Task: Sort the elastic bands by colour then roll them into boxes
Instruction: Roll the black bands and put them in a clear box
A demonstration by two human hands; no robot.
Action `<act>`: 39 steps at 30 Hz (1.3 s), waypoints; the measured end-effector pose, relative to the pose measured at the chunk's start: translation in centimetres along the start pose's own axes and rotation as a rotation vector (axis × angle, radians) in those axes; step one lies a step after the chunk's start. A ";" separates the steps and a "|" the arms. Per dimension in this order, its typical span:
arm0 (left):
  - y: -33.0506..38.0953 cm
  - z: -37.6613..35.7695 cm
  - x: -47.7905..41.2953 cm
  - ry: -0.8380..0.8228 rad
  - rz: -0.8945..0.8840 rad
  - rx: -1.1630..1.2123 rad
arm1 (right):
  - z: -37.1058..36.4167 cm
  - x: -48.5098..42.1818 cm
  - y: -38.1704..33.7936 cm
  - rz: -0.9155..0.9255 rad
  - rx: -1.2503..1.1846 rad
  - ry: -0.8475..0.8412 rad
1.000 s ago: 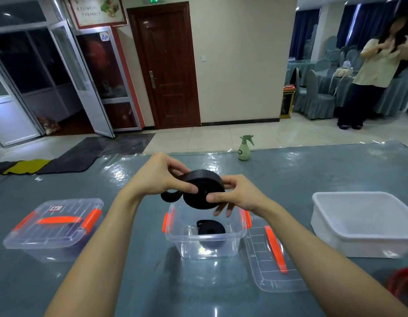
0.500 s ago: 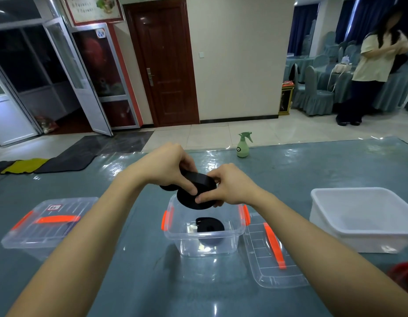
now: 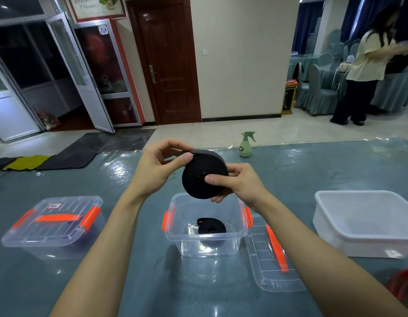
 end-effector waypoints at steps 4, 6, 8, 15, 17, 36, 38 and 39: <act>-0.3 -0.6 0.3 -0.002 -0.015 0.020 | -0.1 -0.1 0.4 0.013 -0.096 0.016; -0.6 -0.9 0.3 0.024 -0.021 0.035 | 0.0 -0.3 0.6 0.017 -0.136 0.026; -1.0 -1.2 0.3 0.104 -0.020 0.047 | -0.1 -0.4 1.0 0.016 -0.155 0.042; -3.9 -3.6 0.9 0.273 0.124 0.272 | 0.1 -0.8 3.5 -0.025 -0.199 0.113; -4.7 -4.3 1.1 0.276 0.170 0.277 | 0.4 -0.8 4.4 -0.046 -0.204 0.131; -10.8 -5.5 0.6 0.143 0.366 0.228 | 2.7 -3.3 9.4 -0.170 -0.257 0.143; -11.8 -5.8 0.6 0.095 0.385 0.241 | 3.1 -3.7 10.3 -0.226 -0.266 0.139; -12.4 -5.8 0.7 0.097 0.403 0.246 | 3.1 -3.9 10.9 -0.260 -0.270 0.118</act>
Point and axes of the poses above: each hand's wrist, its own x-axis away from the middle knuckle, its own z-axis out of the back of the hand, y = z × x, the point moved 4 cm from there along -x, towards the middle knuckle, and after that the axes turned 10 degrees about -y, right-handed, at the moved point
